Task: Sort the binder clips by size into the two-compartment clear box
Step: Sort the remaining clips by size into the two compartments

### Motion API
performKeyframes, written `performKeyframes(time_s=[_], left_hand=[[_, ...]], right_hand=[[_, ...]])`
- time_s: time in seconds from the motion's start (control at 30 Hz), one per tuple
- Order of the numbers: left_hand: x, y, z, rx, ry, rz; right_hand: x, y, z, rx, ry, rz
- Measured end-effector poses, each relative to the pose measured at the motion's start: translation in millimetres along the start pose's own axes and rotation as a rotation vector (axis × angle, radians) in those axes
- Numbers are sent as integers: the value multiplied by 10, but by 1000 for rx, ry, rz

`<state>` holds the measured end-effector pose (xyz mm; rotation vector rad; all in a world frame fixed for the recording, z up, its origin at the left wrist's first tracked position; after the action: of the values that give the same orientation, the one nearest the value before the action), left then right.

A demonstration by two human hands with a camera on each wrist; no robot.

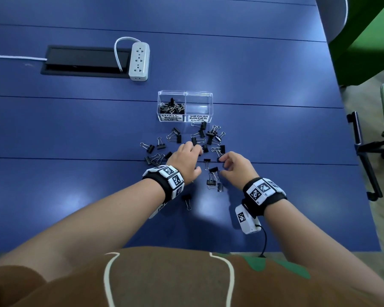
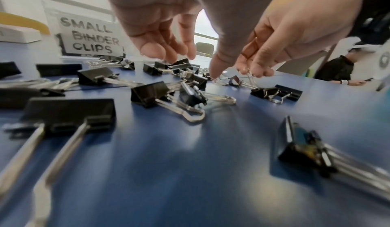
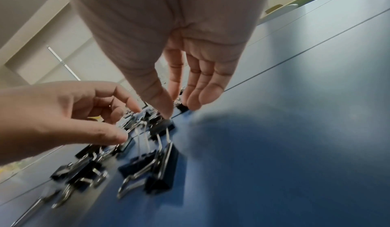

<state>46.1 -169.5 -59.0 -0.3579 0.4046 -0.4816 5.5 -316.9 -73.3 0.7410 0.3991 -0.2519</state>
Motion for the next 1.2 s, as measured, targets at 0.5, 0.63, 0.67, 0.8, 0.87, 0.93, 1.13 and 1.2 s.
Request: performKeyframes(time_s=[0.5, 0.63, 0.67, 0.8, 0.87, 0.93, 1.13, 1.2], left_hand=[[63, -199, -182, 169, 74, -215], [66, -48, -72, -49, 53, -110], [75, 10, 18, -105, 14, -66], [212, 305, 525, -272, -190, 86], [332, 478, 799, -301, -270, 144], [461, 630, 1038, -310, -329, 181], [726, 936, 1371, -229, -355, 258], [772, 970, 1362, -194, -329, 262]], right_hand=[[367, 79, 134, -82, -86, -36], [329, 133, -38, -89, -21, -9], [317, 147, -77, -99, 11, 0], [365, 191, 37, -104, 2, 18], [458, 207, 200, -105, -76, 0], [572, 248, 305, -122, -120, -11], [758, 296, 243, -184, -93, -85], [766, 324, 239, -187, -115, -79]])
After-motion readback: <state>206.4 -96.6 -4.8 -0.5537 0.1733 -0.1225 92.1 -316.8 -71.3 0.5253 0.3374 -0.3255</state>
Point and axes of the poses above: each hand's wrist, its own x-axis towards the middle knuckle, its own z-axis out of the back of the hand, y = z × x, the point moved 9 cm from there along x, towards the middle knuckle, and after that the axes turned 1 degree about -z, right-handed, at the moved point
